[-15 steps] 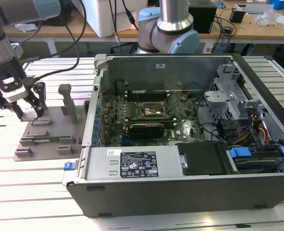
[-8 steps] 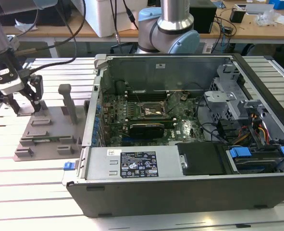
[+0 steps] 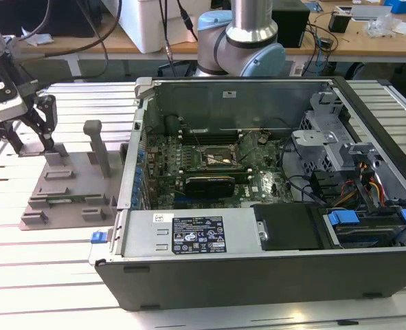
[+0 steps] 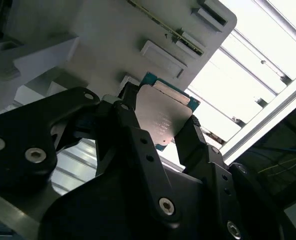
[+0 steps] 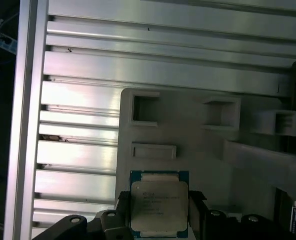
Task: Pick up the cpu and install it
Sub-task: 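Pick up the cpu and move it towards the insertion slot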
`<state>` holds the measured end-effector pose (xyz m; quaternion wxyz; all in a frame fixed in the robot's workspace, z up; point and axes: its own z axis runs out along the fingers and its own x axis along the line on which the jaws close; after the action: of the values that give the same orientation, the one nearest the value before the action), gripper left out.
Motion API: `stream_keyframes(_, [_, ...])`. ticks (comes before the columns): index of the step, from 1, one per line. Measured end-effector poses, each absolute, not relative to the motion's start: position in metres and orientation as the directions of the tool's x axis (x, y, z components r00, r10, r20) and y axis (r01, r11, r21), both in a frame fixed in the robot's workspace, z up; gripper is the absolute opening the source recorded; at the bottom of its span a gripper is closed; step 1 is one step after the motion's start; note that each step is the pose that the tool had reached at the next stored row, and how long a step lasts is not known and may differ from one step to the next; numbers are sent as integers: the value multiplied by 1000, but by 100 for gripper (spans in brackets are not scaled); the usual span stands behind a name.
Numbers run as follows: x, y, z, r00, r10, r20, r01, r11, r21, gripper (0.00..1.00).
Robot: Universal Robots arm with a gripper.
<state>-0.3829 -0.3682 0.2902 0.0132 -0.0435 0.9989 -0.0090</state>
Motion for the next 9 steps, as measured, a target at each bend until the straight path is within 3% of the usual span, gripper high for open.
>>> stream_keyframes(9, [-383, -368, 311, -996, -87, -26, -87, 996, -19, 55])
